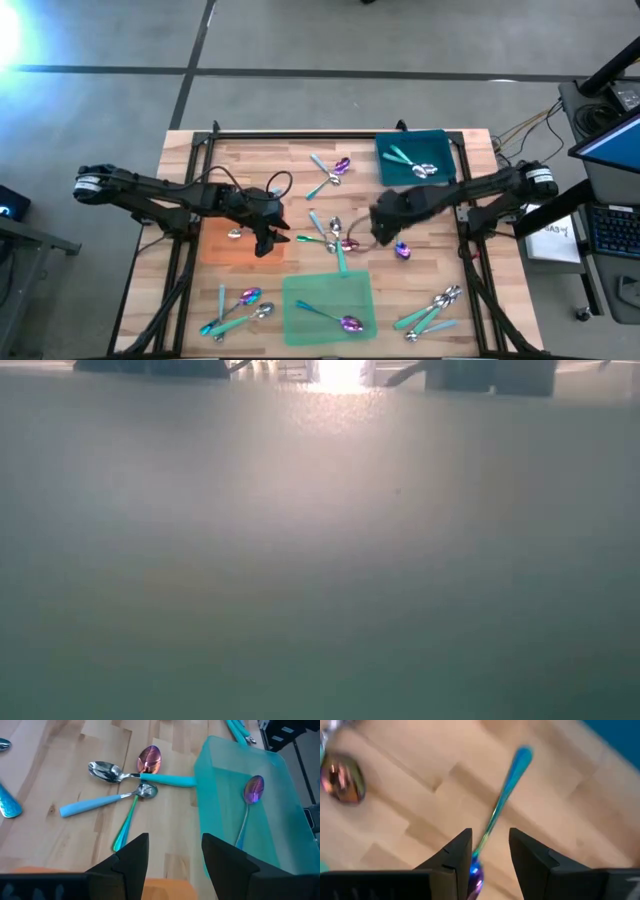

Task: Sort silverware by color (type)
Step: Put the top center green spoon into the blue bin, then put the middle left purple spoon into the green bin

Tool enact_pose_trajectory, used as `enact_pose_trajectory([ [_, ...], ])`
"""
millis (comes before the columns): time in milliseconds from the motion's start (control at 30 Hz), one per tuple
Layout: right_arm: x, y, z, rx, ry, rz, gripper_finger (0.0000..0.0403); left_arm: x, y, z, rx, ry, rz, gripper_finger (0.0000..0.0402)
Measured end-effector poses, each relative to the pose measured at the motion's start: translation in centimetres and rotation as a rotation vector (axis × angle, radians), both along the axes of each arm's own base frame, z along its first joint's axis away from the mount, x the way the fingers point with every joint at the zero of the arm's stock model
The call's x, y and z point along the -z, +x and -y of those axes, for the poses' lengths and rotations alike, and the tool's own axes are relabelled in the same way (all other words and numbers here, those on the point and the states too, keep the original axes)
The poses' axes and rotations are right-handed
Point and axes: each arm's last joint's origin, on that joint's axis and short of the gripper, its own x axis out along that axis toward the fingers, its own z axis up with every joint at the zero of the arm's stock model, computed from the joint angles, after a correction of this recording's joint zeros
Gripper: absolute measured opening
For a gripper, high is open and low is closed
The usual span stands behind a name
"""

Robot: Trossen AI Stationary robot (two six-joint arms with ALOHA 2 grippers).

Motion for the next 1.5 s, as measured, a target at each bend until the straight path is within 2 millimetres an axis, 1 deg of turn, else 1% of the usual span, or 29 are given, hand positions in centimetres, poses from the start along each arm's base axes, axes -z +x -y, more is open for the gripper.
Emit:
enact_pose_trajectory([
  [100,1.1,0.0,-1.1,0.013,0.014,-0.031,0.0128,0.0,0.0,0.0,0.001,-0.001,0.000,0.0168],
  [233,2.8,-0.4,-1.3,0.019,0.064,-0.103,0.0129,0.0,0.0,0.0,0.001,-0.001,0.000,0.0168],
  [333,4.1,-0.7,-1.0,0.021,0.091,-0.160,0.0130,0.0,0.0,0.0,0.001,-0.003,0.000,0.0168],
  [400,5.0,-0.8,-0.8,0.021,0.118,-0.168,0.0130,0.0,0.0,0.1,0.003,-0.005,0.000,0.0168],
  [600,6.4,-0.3,-0.3,-0.006,0.144,-0.102,0.0125,0.0,0.0,0.7,0.005,-0.027,-0.003,0.0168],
  [767,7.8,-1.0,0.4,0.018,0.145,-0.092,0.0124,-0.2,0.1,1.2,0.021,-0.037,0.019,0.0168],
  [867,8.7,-1.6,0.6,0.013,0.152,-0.087,0.0111,-0.4,0.1,1.6,0.033,-0.044,0.041,0.0168],
  [967,9.1,-1.8,0.7,0.004,0.159,-0.088,0.0080,-0.6,0.2,1.9,0.040,-0.051,0.061,0.0168],
  [1100,9.1,-1.8,0.7,-0.032,0.164,-0.080,0.0021,-1.0,0.5,2.3,0.066,-0.049,0.119,0.0168],
  [1233,8.7,-1.6,0.7,-0.066,0.162,-0.064,0.0012,-1.7,0.8,3.3,0.171,-0.004,0.223,0.0168],
  [1367,7.3,-1.1,0.7,-0.108,0.138,-0.006,0.0011,-2.4,1.1,3.8,0.208,0.044,0.322,0.0168],
  [1433,5.9,-0.3,0.8,-0.130,0.088,0.086,0.0010,-2.6,1.4,3.9,0.202,0.084,0.371,0.0168],
  [1500,4.4,0.1,0.9,-0.156,0.039,0.153,0.0010,-2.6,1.8,4.0,0.218,0.114,0.406,0.0168],
])
